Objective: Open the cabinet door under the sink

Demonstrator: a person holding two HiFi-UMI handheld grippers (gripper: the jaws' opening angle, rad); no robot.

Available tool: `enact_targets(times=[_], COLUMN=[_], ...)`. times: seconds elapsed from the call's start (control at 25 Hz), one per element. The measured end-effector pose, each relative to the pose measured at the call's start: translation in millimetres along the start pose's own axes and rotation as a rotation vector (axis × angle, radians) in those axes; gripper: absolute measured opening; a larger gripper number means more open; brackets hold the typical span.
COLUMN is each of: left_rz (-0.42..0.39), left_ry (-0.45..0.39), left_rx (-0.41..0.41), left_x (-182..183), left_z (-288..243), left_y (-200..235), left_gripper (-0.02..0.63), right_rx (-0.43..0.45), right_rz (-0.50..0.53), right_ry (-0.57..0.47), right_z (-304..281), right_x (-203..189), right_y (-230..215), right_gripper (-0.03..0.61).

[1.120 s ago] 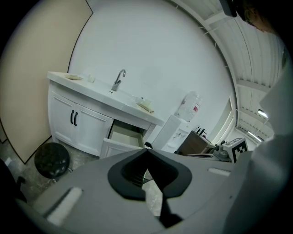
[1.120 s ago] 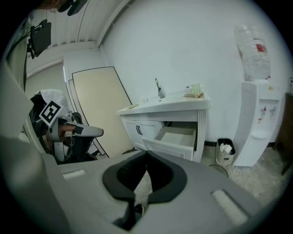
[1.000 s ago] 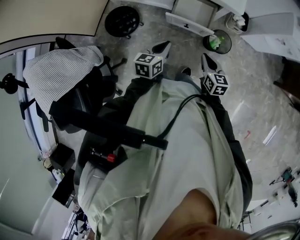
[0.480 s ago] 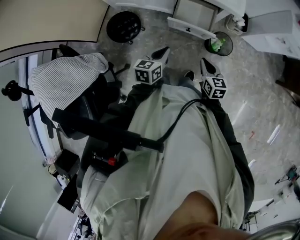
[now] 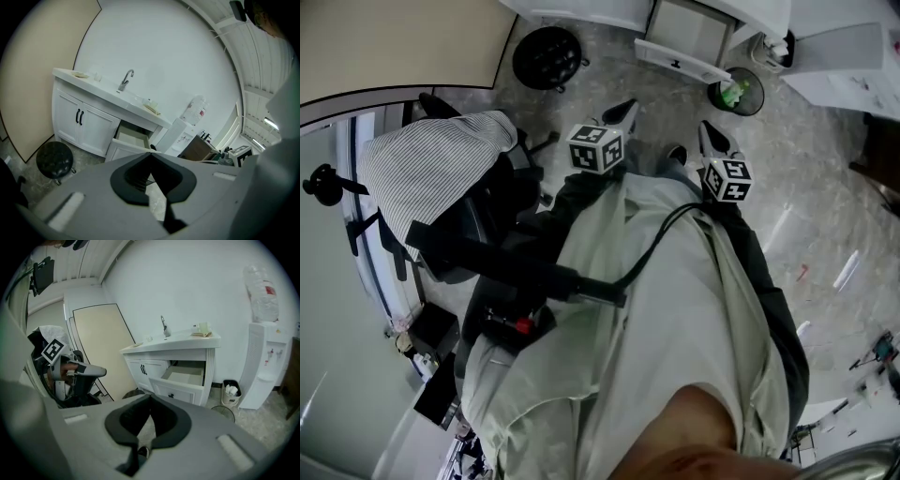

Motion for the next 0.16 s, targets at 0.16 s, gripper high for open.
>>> enact_targets(times=[0.16], left_rz=[0.008], left_ry=[0.001], left_rx=[0.001], left_x=[-1.7], left_z=[-0.5], left_y=[-1.2], left_gripper=[0.008], right_rx=[0.004], right_rz=[0.0], right_ry=[0.001], right_z=[1.8], right_x=[-0.3], right_y=[-0.9], right_gripper=[0.002])
Point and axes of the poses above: the fingertips, and each gripper's own axes: z backward along the fingers, y to its left, x out of its top, the point moved 5 cm from there along z, backward along the fingers, and after that the axes turned 12 degrees about z, right-handed, at the moved point
